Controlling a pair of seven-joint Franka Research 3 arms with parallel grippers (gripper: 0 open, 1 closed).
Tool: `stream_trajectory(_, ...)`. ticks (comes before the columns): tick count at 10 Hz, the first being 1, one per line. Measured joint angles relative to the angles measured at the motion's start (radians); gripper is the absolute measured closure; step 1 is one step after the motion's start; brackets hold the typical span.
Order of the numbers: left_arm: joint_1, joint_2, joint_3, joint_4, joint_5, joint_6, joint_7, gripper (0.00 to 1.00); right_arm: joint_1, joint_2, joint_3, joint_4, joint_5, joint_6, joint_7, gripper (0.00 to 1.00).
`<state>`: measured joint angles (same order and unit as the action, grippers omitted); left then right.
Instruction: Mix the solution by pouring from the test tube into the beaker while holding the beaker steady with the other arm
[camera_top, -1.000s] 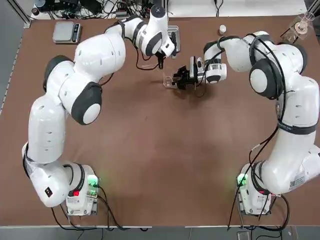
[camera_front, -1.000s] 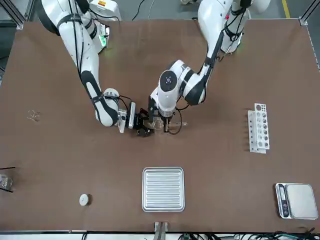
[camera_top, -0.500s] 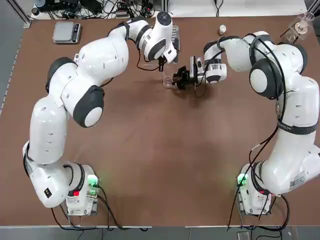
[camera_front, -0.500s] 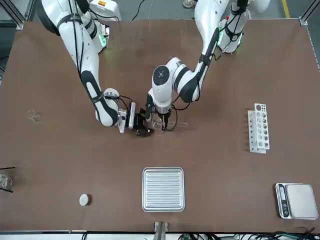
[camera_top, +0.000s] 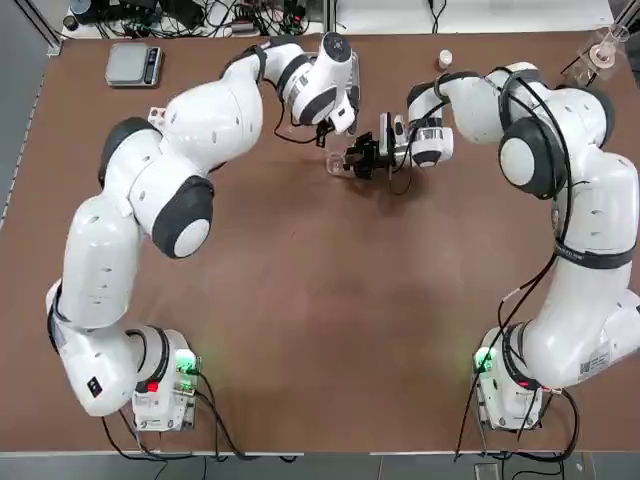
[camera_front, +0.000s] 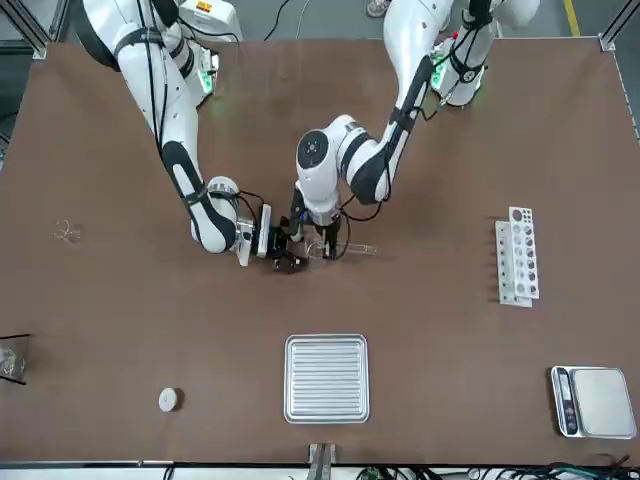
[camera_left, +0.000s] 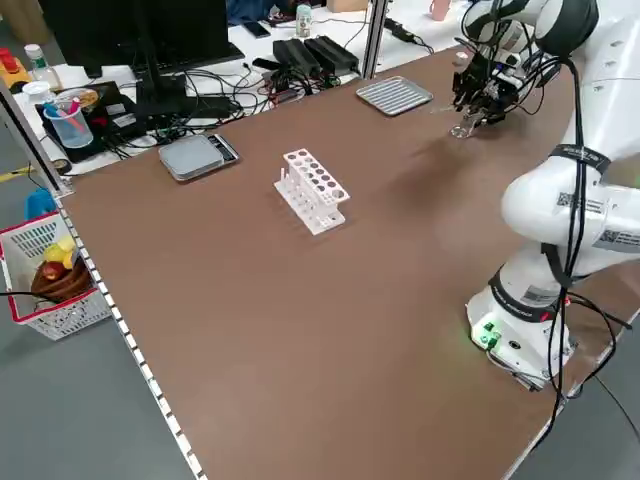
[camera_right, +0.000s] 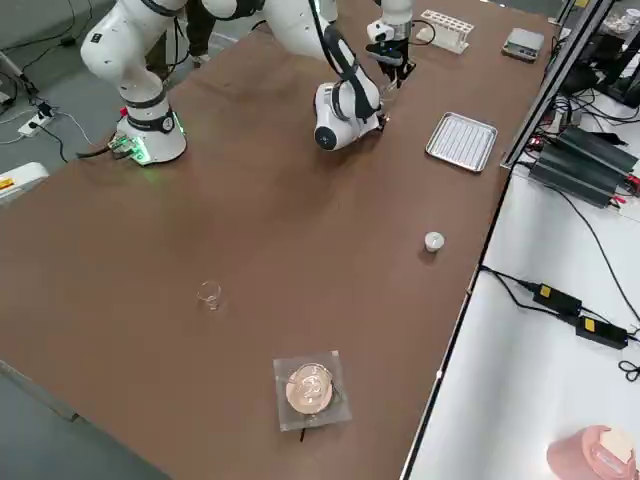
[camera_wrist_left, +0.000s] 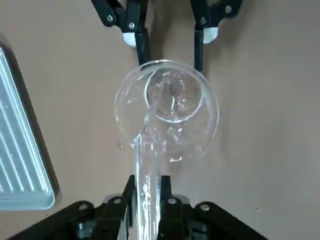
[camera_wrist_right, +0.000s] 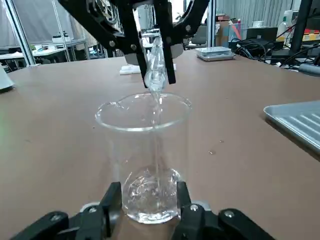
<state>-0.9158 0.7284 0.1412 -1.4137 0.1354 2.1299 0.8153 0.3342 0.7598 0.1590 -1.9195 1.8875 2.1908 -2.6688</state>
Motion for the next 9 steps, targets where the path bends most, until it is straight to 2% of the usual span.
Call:
stream_trajectory(3,-0.037,0.002,0.039,0.022,0.000,-0.060,0.000,0.78,0.000,0.000,0.000,0.000,0.000,0.000,0.000,0.48)
stream_trajectory(9,-0.091,0.003,0.096,0.041,0.018,-0.099,0.000,0.78,0.000,0.000,0.000,0.000,0.000,0.000,0.000,0.48)
